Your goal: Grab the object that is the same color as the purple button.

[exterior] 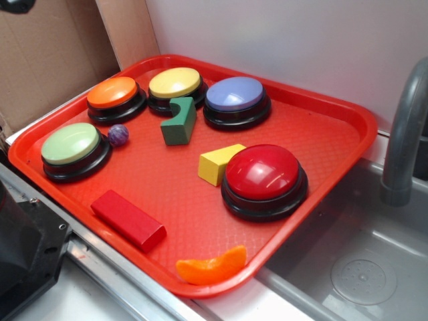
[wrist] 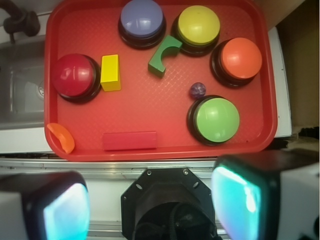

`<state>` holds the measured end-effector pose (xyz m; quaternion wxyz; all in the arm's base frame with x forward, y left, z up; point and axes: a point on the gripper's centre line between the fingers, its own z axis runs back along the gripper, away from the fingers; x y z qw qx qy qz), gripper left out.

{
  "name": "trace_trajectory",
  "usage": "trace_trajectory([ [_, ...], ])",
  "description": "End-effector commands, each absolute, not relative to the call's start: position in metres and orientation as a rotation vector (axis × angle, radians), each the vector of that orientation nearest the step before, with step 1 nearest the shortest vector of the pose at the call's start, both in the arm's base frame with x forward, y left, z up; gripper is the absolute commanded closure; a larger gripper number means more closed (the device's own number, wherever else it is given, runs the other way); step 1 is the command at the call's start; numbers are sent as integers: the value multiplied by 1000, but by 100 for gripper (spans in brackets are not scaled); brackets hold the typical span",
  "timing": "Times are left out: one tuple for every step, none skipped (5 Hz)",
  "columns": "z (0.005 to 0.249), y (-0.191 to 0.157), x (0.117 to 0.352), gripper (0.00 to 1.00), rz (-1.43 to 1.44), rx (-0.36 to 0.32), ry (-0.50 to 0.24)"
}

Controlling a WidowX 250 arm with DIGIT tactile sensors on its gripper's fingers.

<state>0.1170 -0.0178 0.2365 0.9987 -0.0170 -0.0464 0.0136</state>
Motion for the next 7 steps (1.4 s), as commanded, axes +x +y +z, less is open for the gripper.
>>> trace_trajectory([
  [236, -18, 117, 0, 27, -34, -93],
  [215, -3, 136, 0, 62, 57, -138],
  [196, 9, 151, 0, 43, 35, -169],
  [168, 21, 166, 0, 74, 58, -190],
  [139, 36, 177, 0, 116, 89, -177],
  [111, 52, 195, 0, 142, 125, -145],
  [86, 64, 207, 0, 121, 160, -124],
])
